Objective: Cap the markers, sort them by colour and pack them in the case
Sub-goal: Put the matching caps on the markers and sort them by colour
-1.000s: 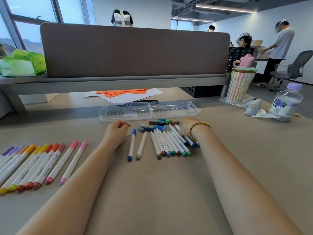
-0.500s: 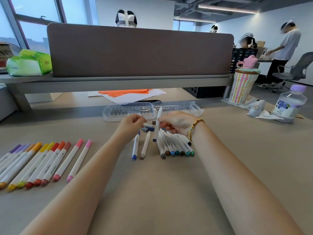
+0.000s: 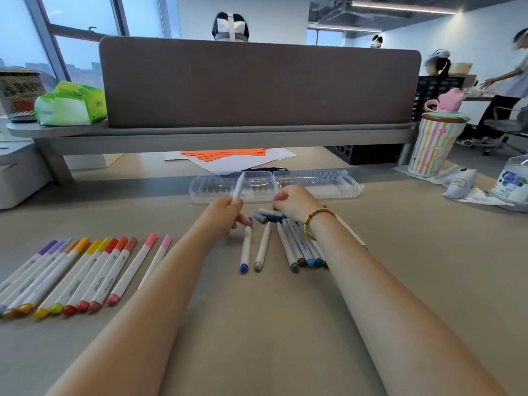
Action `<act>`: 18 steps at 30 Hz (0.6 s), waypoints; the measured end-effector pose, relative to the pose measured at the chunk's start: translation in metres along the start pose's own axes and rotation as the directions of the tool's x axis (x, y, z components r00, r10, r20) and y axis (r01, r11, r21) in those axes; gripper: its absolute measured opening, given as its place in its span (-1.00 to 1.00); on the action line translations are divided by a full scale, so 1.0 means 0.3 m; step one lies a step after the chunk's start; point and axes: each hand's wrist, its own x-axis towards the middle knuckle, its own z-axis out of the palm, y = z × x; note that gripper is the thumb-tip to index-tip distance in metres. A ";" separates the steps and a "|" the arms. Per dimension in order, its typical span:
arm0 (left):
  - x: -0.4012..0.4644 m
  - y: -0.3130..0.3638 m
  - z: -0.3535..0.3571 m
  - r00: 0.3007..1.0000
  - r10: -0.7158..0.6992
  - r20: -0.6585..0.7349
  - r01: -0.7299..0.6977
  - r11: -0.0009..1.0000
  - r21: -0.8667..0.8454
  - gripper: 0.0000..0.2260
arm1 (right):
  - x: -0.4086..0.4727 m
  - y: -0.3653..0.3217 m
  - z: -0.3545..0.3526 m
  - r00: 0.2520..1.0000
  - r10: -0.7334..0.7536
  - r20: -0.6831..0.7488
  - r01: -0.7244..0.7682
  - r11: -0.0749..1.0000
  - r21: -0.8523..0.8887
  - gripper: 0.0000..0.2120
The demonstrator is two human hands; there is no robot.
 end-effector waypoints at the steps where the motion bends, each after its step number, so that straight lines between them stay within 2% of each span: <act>1: 0.006 -0.006 -0.002 1.000 -0.023 -0.010 0.022 0.999 -0.027 -0.85 | 0.016 0.014 0.018 1.000 -0.001 0.021 0.004 0.993 -0.120 -0.80; 4: 0.024 -0.022 -0.001 0.996 -0.055 -0.070 0.048 0.993 -0.106 -0.84 | 0.048 0.029 0.048 0.999 0.003 0.053 0.019 0.914 -0.404 -0.76; 6: 0.032 -0.033 0.002 0.992 -0.067 -0.106 0.054 0.991 -0.120 -0.82 | 0.060 0.033 0.053 0.998 -0.005 0.070 0.041 0.852 -0.522 -0.71; 9: 0.034 -0.046 0.009 0.985 -0.108 -0.132 0.090 0.987 -0.134 -0.75 | 0.052 0.028 0.052 0.998 -0.013 0.058 0.044 0.814 -0.580 -0.71; 12: 0.019 -0.039 0.024 0.983 -0.161 -0.089 0.142 0.972 -0.189 -0.72 | 0.039 0.026 0.054 0.996 -0.080 0.033 0.083 0.777 -0.624 -0.72; 14: 0.008 -0.031 0.028 0.986 -0.146 -0.086 0.128 0.973 -0.192 -0.74 | 0.031 0.019 0.047 0.995 -0.097 -0.008 0.078 0.837 -0.542 -0.72; 16: 0.004 -0.034 0.024 0.990 -0.100 -0.096 0.083 0.983 -0.161 -0.76 | 0.019 0.005 0.025 0.998 -0.056 -0.035 0.045 0.963 -0.266 -0.74; 18: -0.011 -0.040 0.017 0.996 -0.047 -0.070 0.037 0.991 -0.132 -0.78 | -0.004 -0.020 -0.005 1.000 -0.021 -0.020 0.022 0.999 0.033 -0.76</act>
